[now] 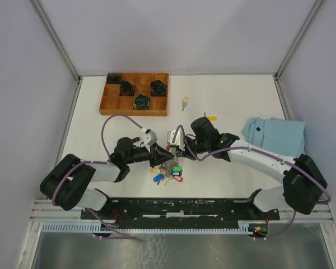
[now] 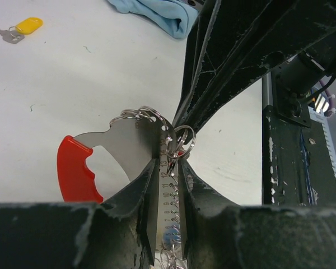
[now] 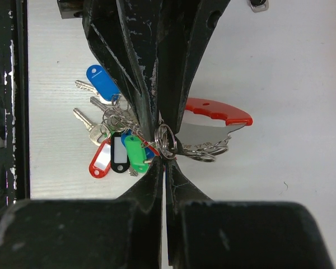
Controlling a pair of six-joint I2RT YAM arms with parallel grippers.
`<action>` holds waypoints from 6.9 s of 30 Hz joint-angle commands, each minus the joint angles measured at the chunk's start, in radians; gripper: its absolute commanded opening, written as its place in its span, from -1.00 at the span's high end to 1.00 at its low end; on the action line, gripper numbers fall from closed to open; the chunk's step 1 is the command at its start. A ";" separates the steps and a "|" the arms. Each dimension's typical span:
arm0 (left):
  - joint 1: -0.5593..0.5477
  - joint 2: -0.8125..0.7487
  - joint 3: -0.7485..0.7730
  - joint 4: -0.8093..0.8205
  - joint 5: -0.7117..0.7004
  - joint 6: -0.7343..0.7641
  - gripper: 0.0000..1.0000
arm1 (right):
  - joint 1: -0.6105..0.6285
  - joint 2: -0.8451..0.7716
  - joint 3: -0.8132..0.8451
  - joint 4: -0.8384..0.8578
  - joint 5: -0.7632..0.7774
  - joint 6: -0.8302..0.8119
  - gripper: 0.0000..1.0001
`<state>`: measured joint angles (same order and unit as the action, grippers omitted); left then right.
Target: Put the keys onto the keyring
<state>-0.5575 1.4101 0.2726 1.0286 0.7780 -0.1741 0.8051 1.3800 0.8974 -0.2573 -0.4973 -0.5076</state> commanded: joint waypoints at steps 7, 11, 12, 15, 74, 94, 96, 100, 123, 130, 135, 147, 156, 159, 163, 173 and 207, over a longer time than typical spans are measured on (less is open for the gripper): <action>-0.007 0.010 0.037 0.077 0.071 0.021 0.87 | 0.005 0.011 0.047 0.021 -0.027 -0.013 0.99; -0.007 0.004 0.029 0.074 -0.003 -0.016 0.94 | 0.006 -0.006 0.022 0.038 0.006 -0.004 0.99; -0.007 0.001 0.025 0.074 -0.031 -0.030 0.95 | 0.005 -0.018 0.009 0.047 0.012 -0.002 0.99; -0.007 -0.015 0.006 0.104 -0.108 -0.098 0.95 | 0.006 -0.057 -0.052 0.109 0.034 0.021 0.99; -0.051 -0.133 -0.082 0.177 -0.308 -0.200 0.95 | -0.032 -0.055 -0.187 0.529 0.002 0.272 0.25; -0.059 -0.055 -0.131 0.407 -0.465 -0.343 0.95 | -0.009 -0.053 -0.181 0.497 -0.053 0.188 0.99; -0.073 -0.034 -0.136 0.455 -0.497 -0.360 0.95 | 0.005 -0.046 -0.170 0.476 -0.039 0.165 0.99; -0.104 0.007 -0.137 0.523 -0.549 -0.380 0.95 | 0.031 -0.027 -0.147 0.416 0.006 0.111 0.99; -0.105 -0.204 -0.097 -0.024 -0.398 -0.068 0.11 | 0.031 -0.050 0.025 0.084 0.115 -0.133 0.99; -0.102 -0.202 -0.049 -0.136 -0.333 0.019 0.11 | 0.031 -0.030 0.043 0.069 0.087 -0.144 0.99; -0.092 -0.164 -0.022 -0.120 -0.319 0.029 0.12 | 0.031 -0.027 0.041 0.071 0.070 -0.146 0.99; -0.078 -0.130 0.024 -0.128 -0.223 0.050 0.40 | 0.031 -0.026 0.037 0.067 0.048 -0.150 0.99; -0.077 -0.117 0.030 -0.147 -0.196 0.038 0.95 | 0.031 -0.051 0.012 0.061 0.079 -0.146 0.99; -0.067 -0.138 0.016 -0.127 -0.246 -0.004 0.95 | 0.031 -0.059 -0.017 0.061 0.095 -0.137 0.99; -0.054 -0.168 -0.007 -0.072 -0.297 -0.083 0.95 | 0.032 -0.064 -0.077 0.091 0.078 -0.103 0.99; -0.052 -0.163 -0.039 0.072 -0.341 -0.184 0.95 | 0.067 -0.012 -0.146 0.259 0.036 -0.003 0.99; -0.049 -0.182 0.001 -0.206 -0.237 0.020 0.18 | 0.074 -0.024 0.034 0.065 0.110 -0.177 0.99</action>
<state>-0.6125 1.2098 0.2192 0.8589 0.4873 -0.2424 0.8818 1.3560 0.8787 -0.1787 -0.3634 -0.6510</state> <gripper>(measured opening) 0.405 0.010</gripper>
